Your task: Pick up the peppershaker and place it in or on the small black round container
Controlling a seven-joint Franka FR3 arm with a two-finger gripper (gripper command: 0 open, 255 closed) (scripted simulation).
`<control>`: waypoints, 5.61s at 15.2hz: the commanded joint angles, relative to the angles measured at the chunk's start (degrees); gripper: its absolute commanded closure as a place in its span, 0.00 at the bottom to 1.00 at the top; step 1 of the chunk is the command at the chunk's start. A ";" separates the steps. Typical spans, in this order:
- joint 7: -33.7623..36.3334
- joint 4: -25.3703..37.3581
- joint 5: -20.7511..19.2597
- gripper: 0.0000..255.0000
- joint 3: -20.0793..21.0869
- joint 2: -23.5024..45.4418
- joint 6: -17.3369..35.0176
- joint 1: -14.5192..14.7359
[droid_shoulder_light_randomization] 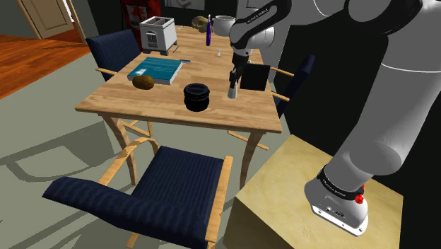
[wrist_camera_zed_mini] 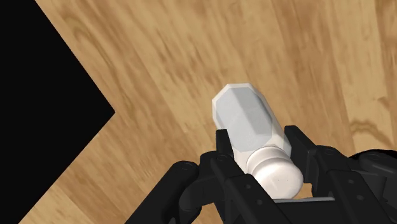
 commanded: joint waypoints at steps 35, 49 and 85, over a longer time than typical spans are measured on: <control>9.93 18.71 -3.76 1.00 1.94 -4.85 -22.60 3.70; 22.17 31.19 -4.09 1.00 6.67 4.31 -25.07 10.58; 21.65 26.10 -4.04 0.00 6.62 3.53 -20.77 10.59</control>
